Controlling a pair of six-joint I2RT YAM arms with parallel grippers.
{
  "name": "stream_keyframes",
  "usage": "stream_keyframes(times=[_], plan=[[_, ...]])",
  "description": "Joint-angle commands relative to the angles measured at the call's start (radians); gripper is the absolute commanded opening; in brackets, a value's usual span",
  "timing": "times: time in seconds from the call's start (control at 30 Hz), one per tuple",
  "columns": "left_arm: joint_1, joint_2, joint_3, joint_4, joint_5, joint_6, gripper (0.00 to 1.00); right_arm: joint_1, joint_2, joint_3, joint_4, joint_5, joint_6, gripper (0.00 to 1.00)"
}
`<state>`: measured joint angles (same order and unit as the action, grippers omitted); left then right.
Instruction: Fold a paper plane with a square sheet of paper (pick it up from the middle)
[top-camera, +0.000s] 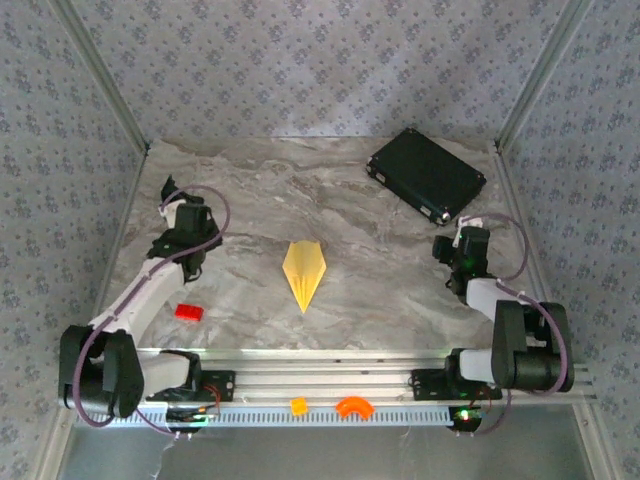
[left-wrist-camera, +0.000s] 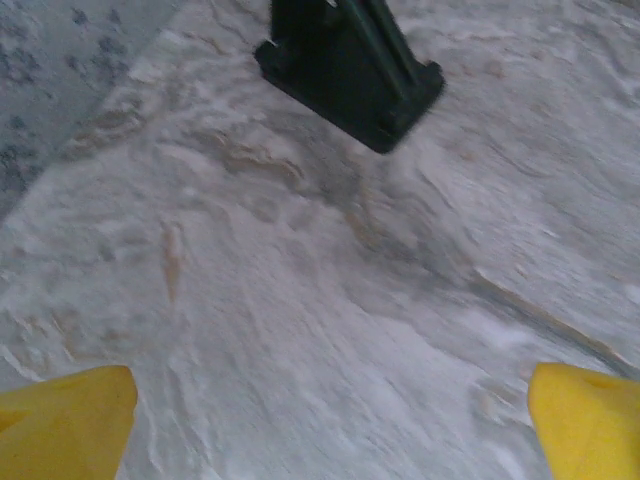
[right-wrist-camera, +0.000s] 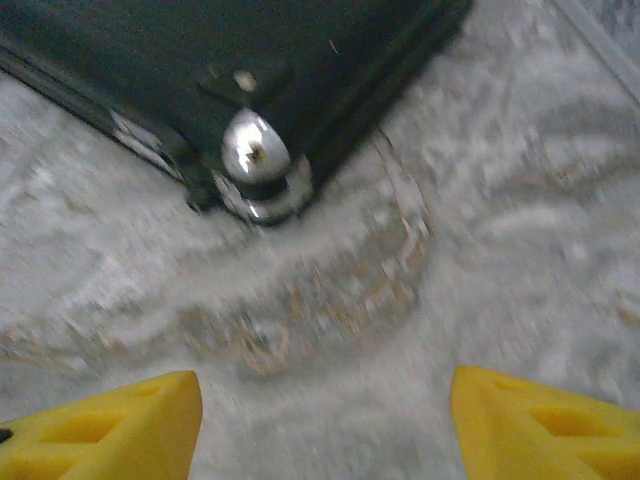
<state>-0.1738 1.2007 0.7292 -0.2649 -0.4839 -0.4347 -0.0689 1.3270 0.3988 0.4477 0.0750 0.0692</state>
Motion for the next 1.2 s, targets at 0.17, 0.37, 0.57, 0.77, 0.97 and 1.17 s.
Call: stream_keyframes(times=[0.17, 0.37, 0.57, 0.77, 0.97, 1.17], plan=[[0.074, 0.088, -0.179, 0.466, 0.036, 0.309, 0.99, 0.023, 0.213, -0.042, 0.458, -0.166, -0.119, 0.69], [0.114, 0.171, -0.263, 0.781, 0.155, 0.34, 1.0, 0.021, 0.21, -0.012, 0.392, -0.104, -0.094, 0.99], [0.174, 0.308, -0.279, 0.991, 0.289, 0.367, 1.0, 0.023, 0.209, -0.014, 0.398, -0.096, -0.096, 0.99], [0.196, 0.333, -0.335, 1.113, 0.339, 0.359, 0.99, 0.027, 0.209, -0.014, 0.397, -0.094, -0.096, 0.99], [0.162, 0.336, -0.329, 1.105, 0.273, 0.381, 1.0, 0.026, 0.209, -0.014, 0.398, -0.092, -0.098, 0.99], [0.16, 0.333, -0.329, 1.106, 0.27, 0.38, 1.0, 0.027, 0.209, -0.014, 0.399, -0.088, -0.098, 0.99]])
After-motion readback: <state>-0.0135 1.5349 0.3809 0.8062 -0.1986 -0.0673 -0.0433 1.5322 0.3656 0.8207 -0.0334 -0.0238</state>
